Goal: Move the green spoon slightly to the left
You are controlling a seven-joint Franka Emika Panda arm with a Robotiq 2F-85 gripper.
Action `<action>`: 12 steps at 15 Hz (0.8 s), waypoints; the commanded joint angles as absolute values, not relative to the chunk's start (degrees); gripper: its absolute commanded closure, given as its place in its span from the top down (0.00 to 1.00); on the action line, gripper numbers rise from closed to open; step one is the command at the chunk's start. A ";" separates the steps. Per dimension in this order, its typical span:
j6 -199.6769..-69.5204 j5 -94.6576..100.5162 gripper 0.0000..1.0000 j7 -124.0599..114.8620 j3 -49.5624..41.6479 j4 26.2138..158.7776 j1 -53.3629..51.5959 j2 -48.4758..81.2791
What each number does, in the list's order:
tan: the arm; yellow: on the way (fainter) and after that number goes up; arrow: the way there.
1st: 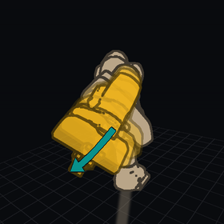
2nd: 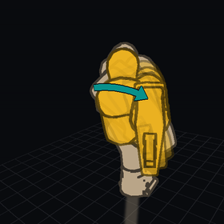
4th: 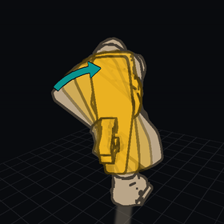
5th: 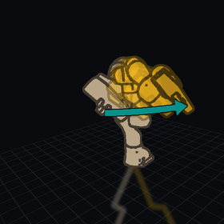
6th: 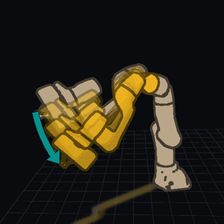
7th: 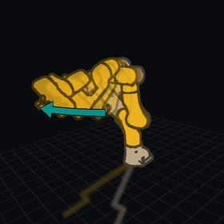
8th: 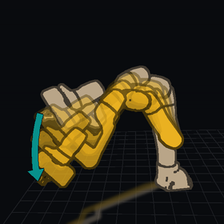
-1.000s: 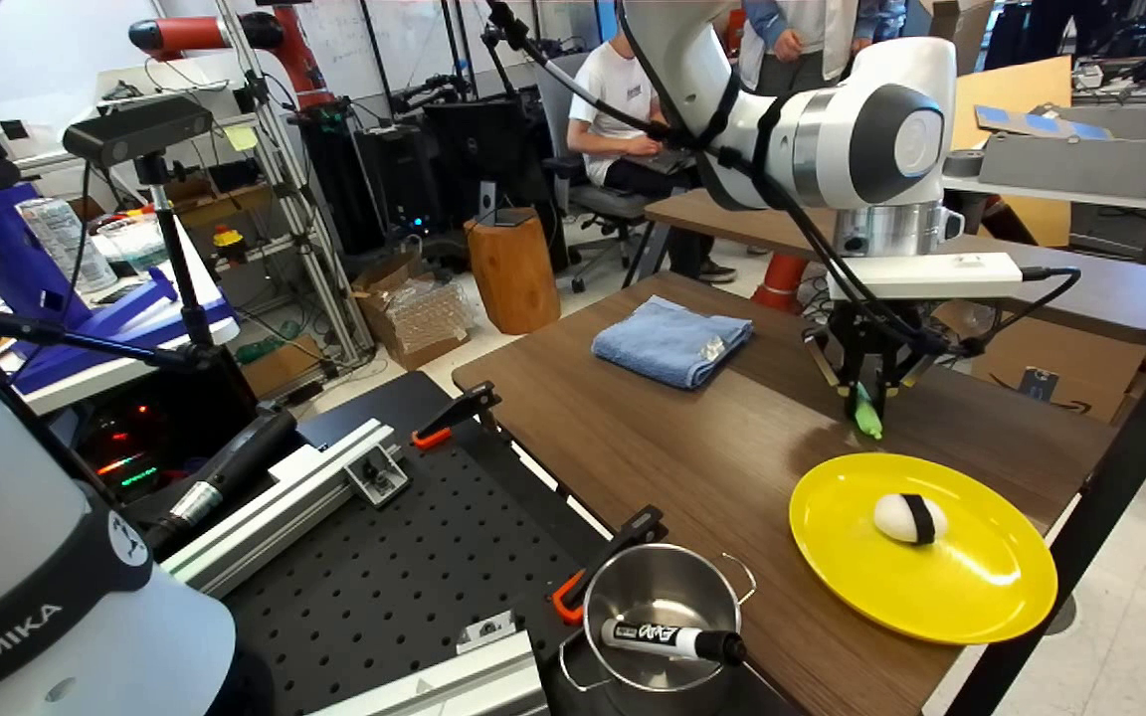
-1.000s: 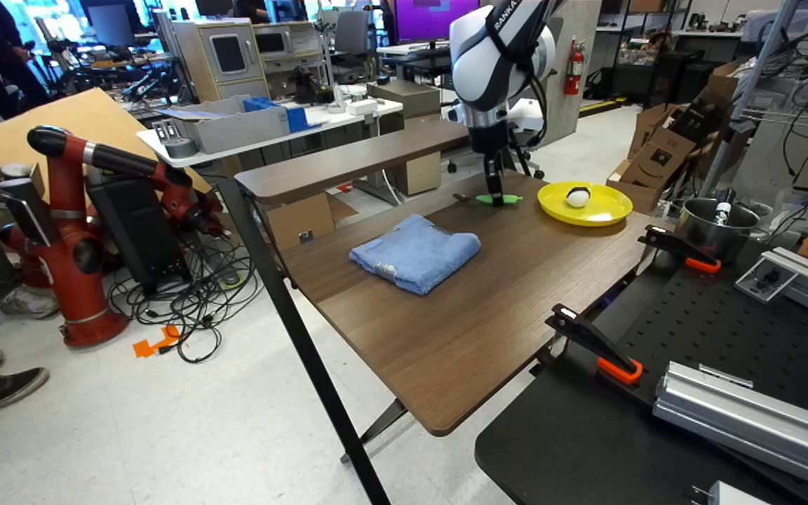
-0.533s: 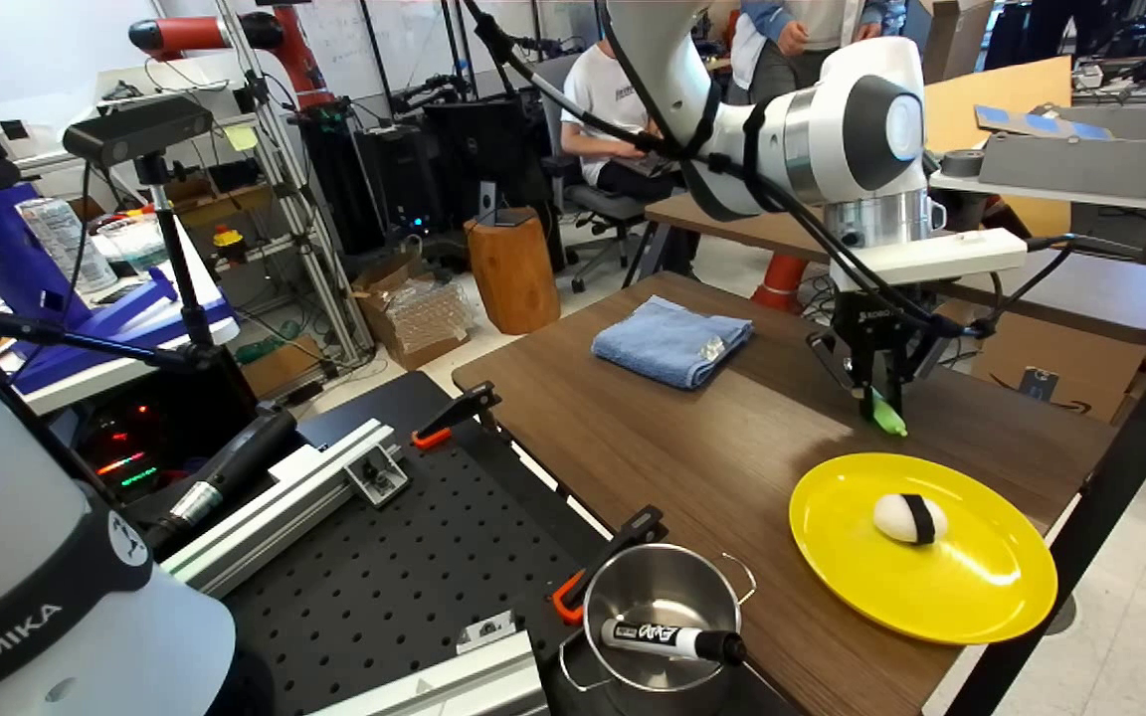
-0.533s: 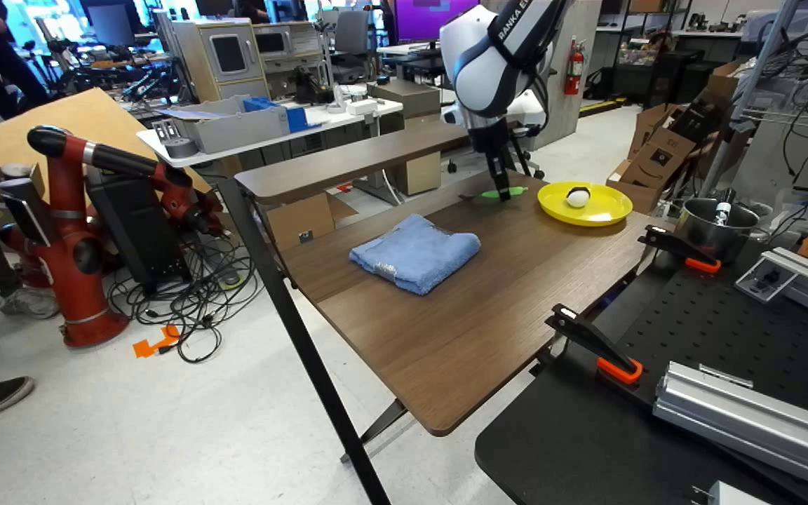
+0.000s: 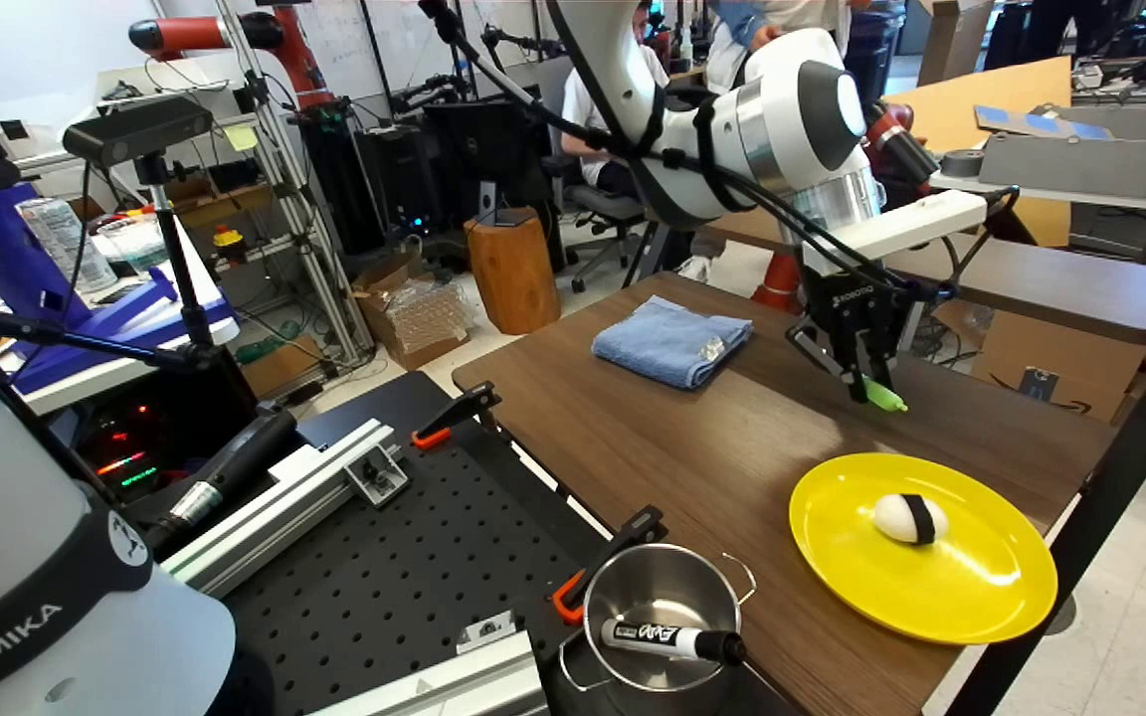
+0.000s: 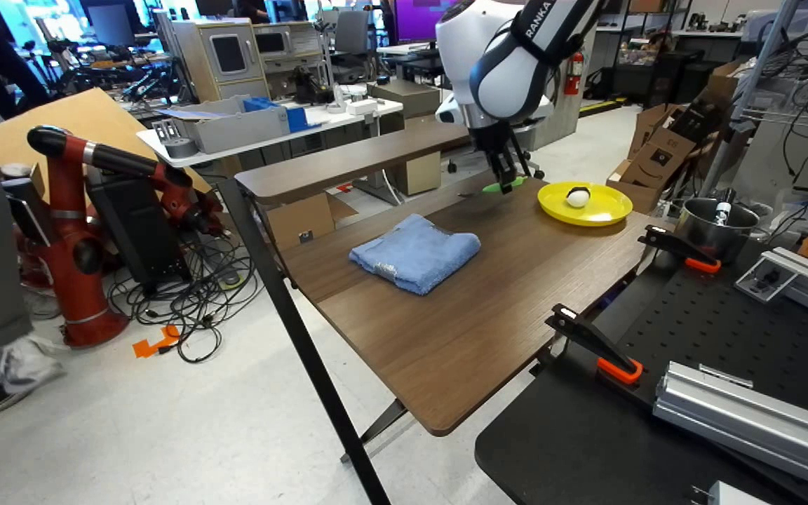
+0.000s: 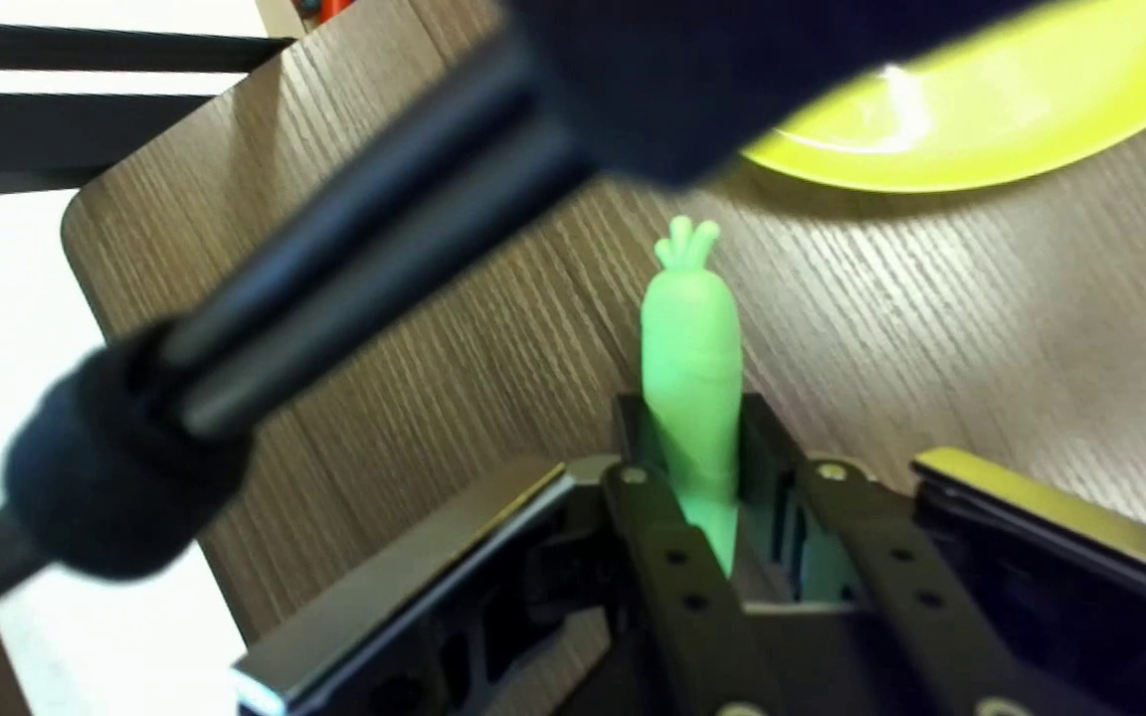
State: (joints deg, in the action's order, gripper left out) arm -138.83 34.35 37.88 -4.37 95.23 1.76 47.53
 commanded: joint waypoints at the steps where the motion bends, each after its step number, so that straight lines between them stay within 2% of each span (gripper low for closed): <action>1: -145.91 40.00 0.06 36.07 -5.67 104.54 1.09 41.38; 7: -154.47 51.23 0.06 33.85 -7.01 115.15 0.96 34.80; 12: -155.70 64.92 0.06 26.42 -6.59 121.49 -1.33 31.93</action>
State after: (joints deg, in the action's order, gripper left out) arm -154.31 57.44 30.84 -5.78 117.59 0.41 34.70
